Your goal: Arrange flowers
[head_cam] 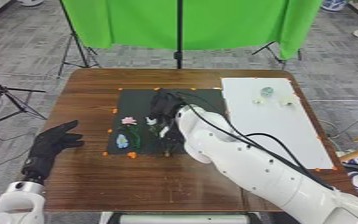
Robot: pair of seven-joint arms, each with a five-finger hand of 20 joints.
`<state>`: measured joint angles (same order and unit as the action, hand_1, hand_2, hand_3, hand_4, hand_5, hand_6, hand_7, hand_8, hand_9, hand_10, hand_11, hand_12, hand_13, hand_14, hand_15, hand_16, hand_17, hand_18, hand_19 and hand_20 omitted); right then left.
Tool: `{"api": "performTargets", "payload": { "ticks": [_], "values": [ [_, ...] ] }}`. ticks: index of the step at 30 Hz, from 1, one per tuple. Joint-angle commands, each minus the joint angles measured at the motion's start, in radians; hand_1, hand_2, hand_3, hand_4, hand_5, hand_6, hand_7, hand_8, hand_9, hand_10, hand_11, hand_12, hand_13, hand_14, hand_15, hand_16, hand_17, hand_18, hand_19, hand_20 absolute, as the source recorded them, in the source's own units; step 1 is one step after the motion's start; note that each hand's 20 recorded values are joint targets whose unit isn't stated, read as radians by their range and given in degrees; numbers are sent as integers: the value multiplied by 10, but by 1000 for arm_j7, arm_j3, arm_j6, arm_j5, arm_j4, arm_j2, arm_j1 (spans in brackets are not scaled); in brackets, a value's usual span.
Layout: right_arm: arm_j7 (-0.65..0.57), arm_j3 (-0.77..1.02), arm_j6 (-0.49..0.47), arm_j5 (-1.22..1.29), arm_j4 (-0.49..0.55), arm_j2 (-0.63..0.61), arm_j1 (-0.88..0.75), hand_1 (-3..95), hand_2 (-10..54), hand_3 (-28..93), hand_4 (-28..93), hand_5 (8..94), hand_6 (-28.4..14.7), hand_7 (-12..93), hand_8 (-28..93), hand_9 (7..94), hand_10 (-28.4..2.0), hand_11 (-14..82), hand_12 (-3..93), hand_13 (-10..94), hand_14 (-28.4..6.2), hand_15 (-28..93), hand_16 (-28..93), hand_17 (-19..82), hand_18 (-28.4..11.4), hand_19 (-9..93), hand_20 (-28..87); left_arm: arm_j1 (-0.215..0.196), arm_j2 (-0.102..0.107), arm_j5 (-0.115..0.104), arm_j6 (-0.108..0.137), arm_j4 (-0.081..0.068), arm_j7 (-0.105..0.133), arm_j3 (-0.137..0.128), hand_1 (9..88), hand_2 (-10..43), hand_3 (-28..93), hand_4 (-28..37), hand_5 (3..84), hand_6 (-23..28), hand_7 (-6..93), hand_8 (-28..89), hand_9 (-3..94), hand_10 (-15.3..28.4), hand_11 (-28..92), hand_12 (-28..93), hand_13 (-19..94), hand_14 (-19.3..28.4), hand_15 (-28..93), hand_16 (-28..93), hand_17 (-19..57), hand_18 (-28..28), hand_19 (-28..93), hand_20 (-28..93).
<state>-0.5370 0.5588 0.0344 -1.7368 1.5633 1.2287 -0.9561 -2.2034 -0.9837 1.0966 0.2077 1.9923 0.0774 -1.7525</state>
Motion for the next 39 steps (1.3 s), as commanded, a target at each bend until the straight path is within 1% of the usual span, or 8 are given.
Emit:
{"api": "performTargets", "payload": {
  "ticks": [1, 2, 4, 24, 25, 29, 35, 39],
  "values": [
    [0, -9, 3, -38, -16, 0, 6, 582, -95, 590, -142, 740, -16, 289, 169, 870, -96, 287, 446, 899, -22, 606, 375, 627, -145, 932, 576, -7, -7, -2, 0, -5, -8, 0, 240, 198, 635, -258, 452, 55, 103, -60, 521, 160, 266, 140, 474, 212, 343, -24, 123, 158, 269, 229],
    [-2, -9, 1, -36, -17, -1, 6, 579, -95, 589, -141, 740, -16, 289, 168, 869, -97, 291, 444, 899, -22, 606, 374, 626, -145, 932, 576, -9, -7, -2, 0, -3, -7, -1, 240, 198, 635, -258, 451, 55, 103, -60, 521, 160, 266, 140, 474, 212, 344, -23, 124, 158, 269, 229],
    [-4, -5, -6, -41, -19, -3, 6, 575, -95, 586, -140, 739, -16, 288, 166, 867, -97, 298, 439, 898, -23, 607, 374, 624, -147, 932, 578, -1, -5, -2, -5, -7, -9, 1, 240, 198, 635, -257, 451, 55, 103, -60, 521, 160, 266, 140, 474, 212, 343, -23, 124, 158, 269, 229],
    [5, 21, -44, -38, -9, -31, -10, 515, -95, 564, -125, 733, -22, 232, 150, 840, -107, 396, 339, 891, -30, 614, 373, 618, -153, 932, 583, -12, -2, 0, -13, 0, -24, -7, 241, 196, 638, -250, 451, 53, 103, -60, 520, 160, 266, 140, 473, 211, 341, -23, 123, 158, 268, 228],
    [8, 32, -43, -39, -5, -33, -10, 511, -95, 564, -124, 731, -22, 229, 148, 839, -108, 399, 335, 891, -30, 614, 373, 617, -153, 932, 583, -7, -1, 0, -16, -3, -25, -6, 241, 196, 638, -250, 450, 53, 103, -60, 520, 160, 266, 140, 473, 211, 341, -23, 123, 158, 268, 227],
    [24, 84, -12, -32, 54, -65, -2, 488, -95, 576, -120, 726, -20, 217, 137, 836, -108, 409, 321, 890, -32, 614, 372, 616, -154, 932, 581, -10, 1, 0, -15, -1, -27, -6, 241, 196, 639, -250, 450, 53, 104, -60, 520, 160, 266, 139, 474, 212, 340, -24, 123, 158, 268, 227],
    [61, 212, 69, -75, 197, -153, -12, 459, -95, 606, -131, 723, -21, 201, 118, 835, -108, 416, 312, 892, -33, 616, 368, 617, -153, 932, 582, -21, 0, 1, -13, 5, -28, -16, 242, 196, 638, -250, 450, 53, 104, -60, 520, 160, 266, 139, 474, 211, 342, -23, 123, 159, 269, 228],
    [40, 259, 134, -281, 238, -241, -17, 446, -95, 615, -134, 723, -21, 196, 112, 837, -107, 420, 312, 892, -33, 617, 367, 617, -153, 932, 583, -32, -1, 0, -4, 12, -25, -25, 243, 197, 637, -250, 449, 52, 104, -60, 520, 158, 267, 140, 473, 212, 342, -23, 123, 158, 268, 227]
  ]
}}
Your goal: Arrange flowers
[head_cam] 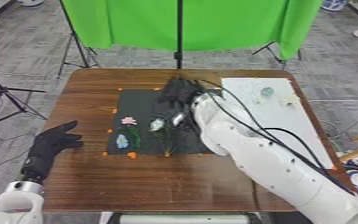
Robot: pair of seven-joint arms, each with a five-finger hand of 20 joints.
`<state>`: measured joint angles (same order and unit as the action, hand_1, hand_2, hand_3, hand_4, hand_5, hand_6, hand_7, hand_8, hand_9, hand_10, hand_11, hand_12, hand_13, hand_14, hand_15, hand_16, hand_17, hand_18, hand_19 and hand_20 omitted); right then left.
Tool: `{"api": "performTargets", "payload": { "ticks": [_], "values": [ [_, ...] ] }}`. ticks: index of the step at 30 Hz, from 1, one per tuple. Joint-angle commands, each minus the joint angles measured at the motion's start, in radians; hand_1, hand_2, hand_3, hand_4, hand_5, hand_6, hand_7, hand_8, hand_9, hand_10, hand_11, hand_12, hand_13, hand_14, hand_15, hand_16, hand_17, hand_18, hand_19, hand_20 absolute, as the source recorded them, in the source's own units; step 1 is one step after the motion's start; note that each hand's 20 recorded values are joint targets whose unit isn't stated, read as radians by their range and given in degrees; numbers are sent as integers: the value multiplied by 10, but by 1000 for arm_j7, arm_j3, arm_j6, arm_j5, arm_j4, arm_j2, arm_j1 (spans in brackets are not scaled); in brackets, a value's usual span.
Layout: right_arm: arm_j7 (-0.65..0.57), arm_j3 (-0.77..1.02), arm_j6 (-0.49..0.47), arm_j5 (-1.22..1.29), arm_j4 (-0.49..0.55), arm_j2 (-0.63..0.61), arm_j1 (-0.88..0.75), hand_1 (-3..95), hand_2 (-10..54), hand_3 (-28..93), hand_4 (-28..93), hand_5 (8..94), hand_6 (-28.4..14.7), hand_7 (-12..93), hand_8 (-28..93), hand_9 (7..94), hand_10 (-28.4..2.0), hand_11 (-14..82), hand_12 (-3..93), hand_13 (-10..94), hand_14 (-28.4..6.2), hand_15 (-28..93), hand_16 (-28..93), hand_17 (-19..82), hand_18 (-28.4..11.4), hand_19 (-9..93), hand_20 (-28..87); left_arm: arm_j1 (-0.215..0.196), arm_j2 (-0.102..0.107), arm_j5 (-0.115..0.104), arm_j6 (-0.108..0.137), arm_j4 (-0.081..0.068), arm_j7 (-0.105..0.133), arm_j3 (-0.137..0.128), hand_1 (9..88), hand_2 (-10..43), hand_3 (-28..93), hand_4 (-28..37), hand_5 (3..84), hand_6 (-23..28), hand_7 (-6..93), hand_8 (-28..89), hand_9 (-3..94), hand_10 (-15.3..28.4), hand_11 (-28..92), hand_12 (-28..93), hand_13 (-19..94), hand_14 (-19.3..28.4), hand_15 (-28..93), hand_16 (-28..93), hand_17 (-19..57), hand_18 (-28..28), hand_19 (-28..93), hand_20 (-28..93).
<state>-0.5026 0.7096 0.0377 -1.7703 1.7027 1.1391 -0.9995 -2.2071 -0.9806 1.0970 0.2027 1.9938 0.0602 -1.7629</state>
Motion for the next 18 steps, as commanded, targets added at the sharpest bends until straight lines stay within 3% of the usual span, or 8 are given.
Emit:
{"api": "performTargets", "payload": {
  "ticks": [1, 6, 10, 18],
  "values": [
    [-11, 115, 130, -302, 99, -172, 26, 442, -95, 617, -133, 723, -20, 196, 111, 836, -108, 420, 312, 892, -33, 617, 367, 617, -154, 932, 584, -30, -5, 0, 2, 12, -8, -17, 242, 197, 638, -249, 449, 52, 104, -60, 520, 159, 266, 139, 473, 212, 342, -23, 123, 158, 268, 227],
    [-94, 168, 11, -433, 63, -238, 7, 406, -95, 638, -136, 720, -12, 194, 64, 824, -112, 404, 314, 886, -33, 616, 374, 610, -155, 932, 595, -44, -11, 2, 8, 18, -6, -24, 242, 197, 638, -250, 449, 52, 104, -60, 521, 159, 266, 139, 474, 212, 341, -24, 123, 159, 269, 228],
    [-120, 176, -44, -461, -7, -264, -10, 381, -95, 654, -134, 709, 0, 187, -28, 821, -117, 364, 307, 871, -38, 620, 375, 603, -156, 932, 597, -46, -13, 3, 10, 21, -5, -26, 242, 197, 637, -250, 449, 53, 103, -60, 521, 159, 265, 139, 473, 212, 341, -24, 123, 159, 268, 227],
    [-142, 151, -132, -519, -112, -290, -32, 375, -95, 656, -132, 696, 10, 186, -79, 816, -120, 341, 302, 870, -41, 621, 370, 600, -158, 932, 593, -50, -18, 5, 10, 25, -6, -29, 242, 197, 637, -250, 449, 52, 104, -59, 520, 159, 266, 140, 474, 212, 342, -23, 123, 159, 268, 228]
  ]
}}
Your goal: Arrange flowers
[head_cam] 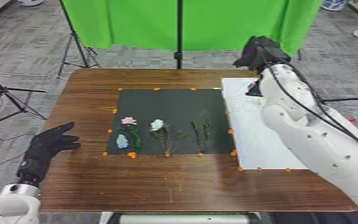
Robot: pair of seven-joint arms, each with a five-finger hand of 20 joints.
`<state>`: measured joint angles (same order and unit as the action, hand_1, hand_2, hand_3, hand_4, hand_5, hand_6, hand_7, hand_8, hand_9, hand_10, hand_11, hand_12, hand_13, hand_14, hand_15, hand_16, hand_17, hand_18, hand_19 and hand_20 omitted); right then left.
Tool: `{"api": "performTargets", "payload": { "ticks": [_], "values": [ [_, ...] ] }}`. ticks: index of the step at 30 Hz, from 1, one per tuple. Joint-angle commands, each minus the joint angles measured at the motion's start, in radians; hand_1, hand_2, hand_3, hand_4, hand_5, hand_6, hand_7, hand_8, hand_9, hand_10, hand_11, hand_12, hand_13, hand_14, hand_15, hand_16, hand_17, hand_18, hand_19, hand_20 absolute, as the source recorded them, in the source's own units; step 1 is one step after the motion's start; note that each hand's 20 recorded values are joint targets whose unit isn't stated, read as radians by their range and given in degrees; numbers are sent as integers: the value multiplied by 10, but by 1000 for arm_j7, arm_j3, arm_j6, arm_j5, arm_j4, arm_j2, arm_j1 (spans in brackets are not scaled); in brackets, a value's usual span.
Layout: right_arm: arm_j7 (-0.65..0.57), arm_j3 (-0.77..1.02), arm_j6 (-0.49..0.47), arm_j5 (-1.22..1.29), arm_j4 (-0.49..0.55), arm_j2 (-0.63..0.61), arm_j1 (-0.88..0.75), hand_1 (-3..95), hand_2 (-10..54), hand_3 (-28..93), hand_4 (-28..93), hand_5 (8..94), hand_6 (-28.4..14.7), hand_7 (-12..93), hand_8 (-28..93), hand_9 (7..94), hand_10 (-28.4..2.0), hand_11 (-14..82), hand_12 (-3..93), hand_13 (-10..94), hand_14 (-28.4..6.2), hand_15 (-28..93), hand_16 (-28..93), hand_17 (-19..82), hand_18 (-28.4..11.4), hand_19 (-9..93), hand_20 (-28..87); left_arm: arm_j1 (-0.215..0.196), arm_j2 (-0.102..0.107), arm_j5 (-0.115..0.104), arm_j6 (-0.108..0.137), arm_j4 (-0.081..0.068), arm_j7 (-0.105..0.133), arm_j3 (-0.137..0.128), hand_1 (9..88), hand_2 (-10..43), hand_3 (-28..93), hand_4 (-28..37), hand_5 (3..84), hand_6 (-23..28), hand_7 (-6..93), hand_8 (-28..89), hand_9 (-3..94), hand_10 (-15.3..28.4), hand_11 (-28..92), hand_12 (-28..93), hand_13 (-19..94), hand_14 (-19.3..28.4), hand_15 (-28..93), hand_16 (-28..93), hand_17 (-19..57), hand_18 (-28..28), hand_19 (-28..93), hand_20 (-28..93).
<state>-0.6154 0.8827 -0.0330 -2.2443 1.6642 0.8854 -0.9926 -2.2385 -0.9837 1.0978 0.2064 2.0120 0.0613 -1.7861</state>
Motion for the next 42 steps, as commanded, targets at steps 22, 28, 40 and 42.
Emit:
{"api": "performTargets", "payload": {
  "ticks": [22, 28, 40, 42],
  "values": [
    [-44, -56, -175, -79, -153, -39, -113, 342, -95, 644, -126, 591, 9, 122, -82, 770, -149, 186, 227, 894, -21, 601, 363, 619, -152, 932, 589, -21, -19, 2, -5, 5, -17, -7, 241, 198, 639, -249, 449, 53, 103, -60, 520, 161, 264, 139, 473, 212, 341, -24, 122, 159, 269, 228],
    [-12, -70, -44, -112, -173, -46, -153, 456, -95, 664, -174, 620, 20, 146, -92, 810, -132, 168, 229, 925, -4, 590, 351, 640, -136, 932, 578, -17, -15, 0, -9, 1, -20, -8, 242, 198, 639, -249, 449, 53, 103, -60, 521, 161, 264, 139, 473, 213, 341, -24, 123, 159, 268, 227],
    [-20, -27, 298, -152, -87, -77, -199, 635, -95, 544, -168, 826, 5, 207, 83, 937, -81, 169, 352, 937, 5, 641, 295, 690, -130, 932, 583, -17, -14, 0, -11, 1, -23, -8, 243, 198, 639, -248, 449, 53, 102, -59, 521, 160, 265, 139, 473, 212, 341, -25, 122, 159, 270, 228],
    [-30, 10, 307, -151, -16, -76, -221, 632, -95, 550, -164, 827, 2, 207, 86, 937, -81, 175, 352, 937, 6, 644, 293, 692, -128, 932, 583, -16, -13, 1, -13, 1, -23, -10, 243, 199, 639, -247, 449, 53, 102, -60, 520, 160, 265, 139, 473, 213, 342, -24, 123, 159, 270, 227]
  ]
}}
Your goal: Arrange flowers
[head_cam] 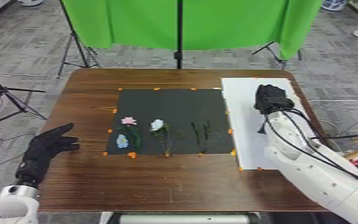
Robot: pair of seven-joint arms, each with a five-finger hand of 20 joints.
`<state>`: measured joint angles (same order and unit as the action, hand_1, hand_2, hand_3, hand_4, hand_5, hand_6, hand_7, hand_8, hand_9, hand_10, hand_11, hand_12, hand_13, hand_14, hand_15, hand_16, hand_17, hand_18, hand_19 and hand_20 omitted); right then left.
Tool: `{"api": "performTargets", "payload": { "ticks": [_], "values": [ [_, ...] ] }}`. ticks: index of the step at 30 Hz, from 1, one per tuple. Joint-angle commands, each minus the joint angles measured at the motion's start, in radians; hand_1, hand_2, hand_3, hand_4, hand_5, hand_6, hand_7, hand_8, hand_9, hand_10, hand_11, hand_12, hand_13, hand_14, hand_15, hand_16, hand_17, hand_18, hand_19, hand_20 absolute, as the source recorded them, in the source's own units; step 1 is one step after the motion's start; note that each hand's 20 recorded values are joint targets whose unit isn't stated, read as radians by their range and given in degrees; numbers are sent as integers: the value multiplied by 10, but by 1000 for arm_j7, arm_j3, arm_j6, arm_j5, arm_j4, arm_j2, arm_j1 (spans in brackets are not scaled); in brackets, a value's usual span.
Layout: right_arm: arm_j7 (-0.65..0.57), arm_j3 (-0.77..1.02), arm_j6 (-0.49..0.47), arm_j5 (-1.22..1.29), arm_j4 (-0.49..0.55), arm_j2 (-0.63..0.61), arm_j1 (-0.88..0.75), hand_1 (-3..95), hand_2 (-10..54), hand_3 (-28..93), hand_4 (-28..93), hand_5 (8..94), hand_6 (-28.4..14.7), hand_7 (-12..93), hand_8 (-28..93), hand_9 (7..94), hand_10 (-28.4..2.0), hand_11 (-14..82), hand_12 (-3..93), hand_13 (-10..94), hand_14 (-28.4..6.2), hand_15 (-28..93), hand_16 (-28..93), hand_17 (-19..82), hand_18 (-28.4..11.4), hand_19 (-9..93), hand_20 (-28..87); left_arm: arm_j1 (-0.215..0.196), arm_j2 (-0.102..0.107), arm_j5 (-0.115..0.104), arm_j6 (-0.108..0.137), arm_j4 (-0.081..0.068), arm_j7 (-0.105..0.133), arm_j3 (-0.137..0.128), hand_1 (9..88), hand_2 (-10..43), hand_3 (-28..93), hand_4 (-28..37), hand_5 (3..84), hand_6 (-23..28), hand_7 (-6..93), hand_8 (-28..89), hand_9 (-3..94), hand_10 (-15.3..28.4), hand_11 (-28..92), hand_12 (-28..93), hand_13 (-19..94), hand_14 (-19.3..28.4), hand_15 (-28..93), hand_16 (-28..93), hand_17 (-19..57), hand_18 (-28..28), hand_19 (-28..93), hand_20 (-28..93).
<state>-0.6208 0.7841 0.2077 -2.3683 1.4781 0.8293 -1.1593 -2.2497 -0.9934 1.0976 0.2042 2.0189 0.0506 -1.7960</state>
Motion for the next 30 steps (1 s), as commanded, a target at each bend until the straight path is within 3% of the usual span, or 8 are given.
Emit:
{"api": "performTargets", "payload": {
  "ticks": [1, 5, 10, 20, 30],
  "values": [
    [-18, 126, 72, -30, 204, -12, -68, 632, -95, 552, -163, 828, 1, 206, 86, 937, -81, 178, 352, 937, 6, 645, 292, 693, -128, 932, 583, -6, -2, 1, -9, -5, -12, -1, 244, 199, 638, -248, 449, 53, 102, -60, 520, 160, 266, 140, 473, 212, 341, -24, 123, 159, 269, 227],
    [27, 185, 53, -8, 324, 41, -114, 628, -95, 559, -155, 828, -3, 204, 89, 937, -81, 179, 353, 937, 8, 643, 290, 692, -126, 932, 584, -5, -4, 1, -11, -6, -12, -1, 244, 199, 638, -248, 449, 54, 102, -60, 521, 160, 265, 139, 474, 212, 341, -25, 123, 159, 269, 227],
    [71, 140, 38, -15, 377, 126, -98, 623, -95, 564, -152, 827, -4, 205, 96, 937, -79, 198, 378, 937, 8, 635, 296, 686, -127, 932, 586, 1, -3, 3, -13, -7, -13, 3, 243, 200, 638, -247, 450, 54, 102, -60, 521, 160, 264, 139, 473, 212, 342, -24, 122, 159, 270, 227],
    [105, -59, -77, -7, 318, 220, 8, 613, -95, 571, -154, 821, 1, 213, 96, 927, -88, 307, 386, 937, 6, 622, 321, 670, -135, 932, 601, 17, 0, 9, -25, -12, -16, 16, 244, 200, 637, -247, 449, 53, 102, -59, 520, 160, 265, 139, 473, 212, 341, -24, 123, 158, 270, 227],
    [139, -78, -163, 33, 316, 242, -2, 598, -95, 574, -154, 810, 5, 216, 91, 914, -88, 327, 380, 937, -1, 604, 343, 655, -141, 932, 602, 8, -6, 8, -17, -10, -18, 9, 243, 200, 638, -246, 445, 52, 101, -59, 518, 160, 264, 139, 471, 212, 341, -24, 121, 158, 265, 225]
  ]
}}
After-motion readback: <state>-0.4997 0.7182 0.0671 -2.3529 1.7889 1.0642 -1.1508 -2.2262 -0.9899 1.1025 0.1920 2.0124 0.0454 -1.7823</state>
